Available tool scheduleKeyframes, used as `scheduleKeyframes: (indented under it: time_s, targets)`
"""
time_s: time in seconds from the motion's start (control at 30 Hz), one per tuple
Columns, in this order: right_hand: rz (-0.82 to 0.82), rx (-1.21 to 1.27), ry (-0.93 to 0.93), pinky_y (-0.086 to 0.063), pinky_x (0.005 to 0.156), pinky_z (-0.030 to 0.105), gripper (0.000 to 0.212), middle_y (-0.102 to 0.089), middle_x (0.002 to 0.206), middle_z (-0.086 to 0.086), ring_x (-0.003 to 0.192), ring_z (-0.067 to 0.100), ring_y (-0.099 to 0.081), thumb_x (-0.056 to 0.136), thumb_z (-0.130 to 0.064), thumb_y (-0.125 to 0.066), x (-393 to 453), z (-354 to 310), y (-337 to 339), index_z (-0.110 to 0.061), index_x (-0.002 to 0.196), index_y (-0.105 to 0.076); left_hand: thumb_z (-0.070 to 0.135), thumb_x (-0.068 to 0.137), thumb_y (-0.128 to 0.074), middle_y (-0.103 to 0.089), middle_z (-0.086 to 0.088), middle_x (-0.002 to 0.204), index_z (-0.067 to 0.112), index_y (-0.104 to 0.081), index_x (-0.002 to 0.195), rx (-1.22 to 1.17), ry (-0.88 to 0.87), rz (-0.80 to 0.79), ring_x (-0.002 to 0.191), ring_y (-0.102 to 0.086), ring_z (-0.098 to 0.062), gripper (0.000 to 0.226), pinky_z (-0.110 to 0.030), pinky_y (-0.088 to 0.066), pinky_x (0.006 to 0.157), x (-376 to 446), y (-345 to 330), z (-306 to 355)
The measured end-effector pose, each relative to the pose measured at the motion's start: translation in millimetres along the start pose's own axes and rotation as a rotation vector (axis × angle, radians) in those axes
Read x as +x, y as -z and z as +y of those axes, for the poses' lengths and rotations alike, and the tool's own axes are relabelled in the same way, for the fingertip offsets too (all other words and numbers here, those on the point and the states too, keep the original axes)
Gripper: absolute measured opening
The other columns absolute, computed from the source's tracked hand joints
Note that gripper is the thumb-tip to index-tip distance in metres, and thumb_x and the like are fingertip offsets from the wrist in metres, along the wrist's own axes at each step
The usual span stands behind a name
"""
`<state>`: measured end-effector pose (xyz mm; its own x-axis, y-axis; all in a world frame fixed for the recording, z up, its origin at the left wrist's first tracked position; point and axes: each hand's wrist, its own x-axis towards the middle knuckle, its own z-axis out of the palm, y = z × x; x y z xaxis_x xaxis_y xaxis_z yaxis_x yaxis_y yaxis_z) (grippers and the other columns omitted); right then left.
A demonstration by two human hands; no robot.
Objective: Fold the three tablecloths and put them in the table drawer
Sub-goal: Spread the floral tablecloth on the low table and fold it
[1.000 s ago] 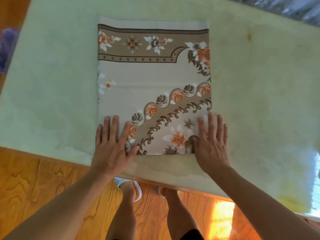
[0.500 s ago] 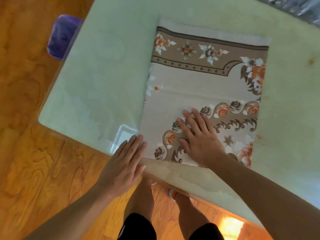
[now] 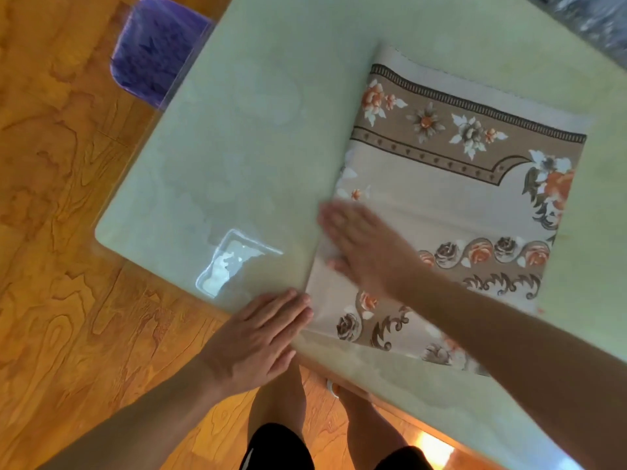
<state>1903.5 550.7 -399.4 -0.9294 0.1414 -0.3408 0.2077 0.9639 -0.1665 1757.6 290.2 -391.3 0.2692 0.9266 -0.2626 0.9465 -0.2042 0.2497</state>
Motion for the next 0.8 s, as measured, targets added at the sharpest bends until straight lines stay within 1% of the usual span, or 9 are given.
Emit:
scheduleKeyframes:
  time_s: [0.17,0.3,0.33,0.37,0.4,0.43,0.5,0.67,0.8]
  targets:
    - [0.027,-0.033,-0.309,-0.004,0.126,0.045,0.077,0.009,0.167,0.01,0.155,0.025,0.008,0.103,-0.06,-0.001,69.2,80.1,42.9,-0.009,0.16,0.004,0.048,0.102,-0.045,-0.038,-0.006,0.162,0.015,-0.041,0.155,-0.044,-0.055,-0.032,0.15,-0.034,-0.028,0.062,-0.047,-0.031,0.118,3.7,3.9,-9.1]
    - [0.004,-0.068,-0.314,-0.003,0.126,0.044,0.078,0.006,0.168,0.01,0.155,0.025,0.007,0.102,-0.059,-0.003,85.8,98.6,50.9,-0.007,0.16,0.002,0.036,0.107,-0.044,-0.068,0.0,0.119,0.017,-0.072,0.118,-0.155,-0.178,0.064,0.113,-0.061,-0.027,0.036,-0.041,-0.047,0.1,37.9,33.6,-23.1]
    - [0.01,-0.069,-0.308,-0.004,0.126,0.044,0.078,0.006,0.168,0.011,0.155,0.025,0.007,0.102,-0.059,-0.003,85.1,97.7,49.9,-0.007,0.16,0.001,0.033,0.108,-0.044,-0.068,-0.001,0.113,0.017,-0.072,0.11,-0.157,-0.2,0.099,0.109,-0.061,-0.027,0.032,-0.04,-0.046,0.1,55.9,42.1,-26.9]
    - [0.017,-0.066,-0.306,-0.004,0.126,0.045,0.078,0.004,0.168,0.012,0.155,0.026,0.006,0.103,-0.058,-0.004,84.5,96.1,49.8,-0.006,0.16,0.0,0.034,0.107,-0.045,-0.066,-0.005,0.122,0.018,-0.069,0.117,-0.134,-0.195,0.101,0.119,-0.058,-0.031,0.031,-0.043,-0.042,0.108,75.3,49.7,-31.6]
    - [0.021,-0.063,-0.308,-0.005,0.126,0.046,0.077,0.002,0.168,0.012,0.156,0.027,0.005,0.103,-0.058,-0.006,84.4,94.9,50.9,-0.005,0.16,-0.002,0.041,0.103,-0.048,-0.054,-0.013,0.145,0.019,-0.058,0.137,-0.111,-0.145,0.063,0.139,-0.044,-0.036,0.042,-0.047,-0.031,0.12,94.4,55.7,-37.6]
    - [0.026,-0.062,-0.317,-0.006,0.126,0.047,0.077,0.001,0.168,0.013,0.156,0.028,0.003,0.103,-0.057,-0.008,84.3,93.9,53.1,-0.005,0.16,-0.004,0.052,0.098,-0.048,-0.025,-0.019,0.165,0.021,-0.034,0.156,-0.076,-0.084,-0.021,0.154,-0.018,-0.038,0.068,-0.05,-0.014,0.127,110.8,58.6,-44.8]
    - [0.056,-0.058,-0.346,-0.006,0.126,0.047,0.076,-0.001,0.168,0.015,0.155,0.029,0.002,0.105,-0.056,-0.012,83.6,88.1,58.1,-0.003,0.16,-0.006,0.07,0.091,-0.043,0.022,-0.015,0.167,0.022,0.007,0.162,-0.03,-0.039,-0.095,0.153,0.024,-0.032,0.099,-0.048,0.006,0.126,130.8,58.3,-56.3]
    - [0.014,0.021,-0.289,-0.007,0.126,0.048,0.077,0.005,0.167,0.017,0.155,0.029,0.008,0.106,-0.056,-0.012,71.5,63.5,47.7,-0.002,0.159,-0.002,0.074,0.086,-0.05,0.018,-0.017,0.166,0.02,0.002,0.162,-0.042,-0.019,-0.13,0.153,0.022,-0.036,0.107,-0.051,0.006,0.125,133.6,55.2,-54.9]
    - [0.037,0.081,-0.492,0.001,0.127,0.043,0.079,0.012,0.168,0.011,0.154,0.024,0.013,0.102,-0.06,-0.006,108.2,107.9,63.0,-0.007,0.159,0.006,0.072,0.088,-0.049,0.028,-0.019,0.163,0.019,0.01,0.161,-0.022,0.003,-0.168,0.15,0.028,-0.039,0.107,-0.054,0.012,0.123,138.9,58.6,-48.9]
